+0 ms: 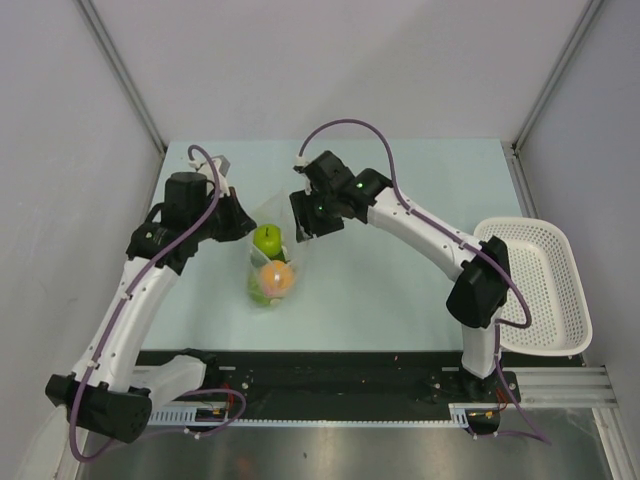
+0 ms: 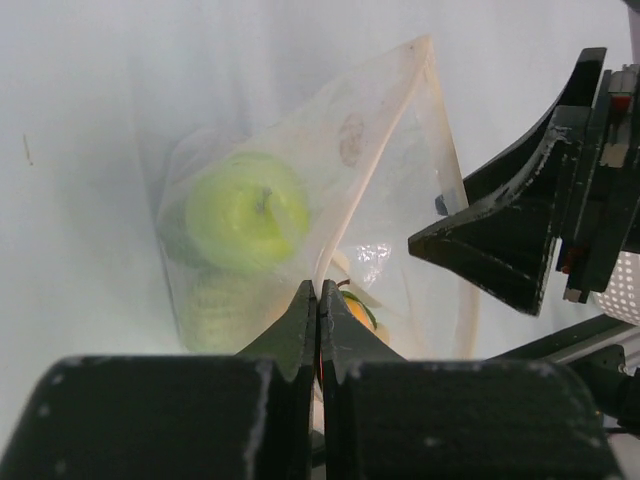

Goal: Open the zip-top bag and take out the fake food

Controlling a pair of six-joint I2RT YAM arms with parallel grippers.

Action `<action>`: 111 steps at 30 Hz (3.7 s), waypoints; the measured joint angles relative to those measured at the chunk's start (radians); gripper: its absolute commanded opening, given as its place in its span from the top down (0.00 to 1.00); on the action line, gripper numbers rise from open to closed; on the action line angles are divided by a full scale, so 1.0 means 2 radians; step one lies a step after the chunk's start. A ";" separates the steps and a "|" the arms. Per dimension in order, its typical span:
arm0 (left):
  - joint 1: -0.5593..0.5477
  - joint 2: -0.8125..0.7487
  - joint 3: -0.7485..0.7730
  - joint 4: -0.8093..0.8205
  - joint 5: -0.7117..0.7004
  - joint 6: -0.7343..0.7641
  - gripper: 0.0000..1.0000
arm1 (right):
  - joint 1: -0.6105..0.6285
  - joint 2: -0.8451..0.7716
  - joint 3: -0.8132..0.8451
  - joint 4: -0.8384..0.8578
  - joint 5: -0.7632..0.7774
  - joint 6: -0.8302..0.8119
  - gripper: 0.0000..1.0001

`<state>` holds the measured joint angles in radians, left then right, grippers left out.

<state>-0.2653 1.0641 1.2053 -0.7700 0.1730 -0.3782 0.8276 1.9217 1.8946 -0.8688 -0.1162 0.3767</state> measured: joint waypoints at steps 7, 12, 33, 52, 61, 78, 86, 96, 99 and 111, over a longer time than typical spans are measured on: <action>0.000 0.009 -0.019 0.038 0.036 -0.017 1.00 | 0.021 -0.004 0.079 -0.030 0.019 -0.016 0.50; 0.000 0.009 -0.032 0.060 0.051 -0.033 1.00 | 0.056 -0.023 0.097 -0.027 0.020 -0.016 0.68; -0.002 -0.051 -0.068 0.078 0.012 -0.106 1.00 | 0.063 -0.028 -0.106 0.114 -0.080 0.034 0.24; -0.014 -0.077 -0.113 0.090 0.009 -0.140 1.00 | 0.078 0.001 -0.139 0.160 -0.094 0.046 0.16; -0.018 -0.081 -0.130 0.089 0.011 -0.143 1.00 | 0.093 0.025 -0.147 0.169 -0.088 0.042 0.34; -0.019 -0.099 -0.145 0.093 0.003 -0.138 1.00 | 0.085 -0.017 -0.146 0.149 -0.084 0.034 1.00; -0.019 -0.110 -0.155 0.101 -0.004 -0.129 1.00 | 0.027 -0.063 -0.110 0.148 -0.127 0.077 1.00; -0.019 -0.120 -0.155 0.093 -0.009 -0.115 1.00 | -0.082 -0.215 -0.150 0.089 -0.033 0.088 1.00; -0.019 -0.119 -0.155 0.092 -0.009 -0.111 1.00 | -0.175 -0.307 -0.199 0.039 0.059 0.090 1.00; -0.019 -0.113 -0.155 0.089 -0.002 -0.102 1.00 | -0.509 -0.402 -0.344 -0.128 0.294 0.130 0.90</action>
<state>-0.3027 0.8387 0.8955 -0.5911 0.1688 -0.5823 -0.1905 1.1187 1.2072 -1.1255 0.4721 0.6369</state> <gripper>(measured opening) 0.006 0.631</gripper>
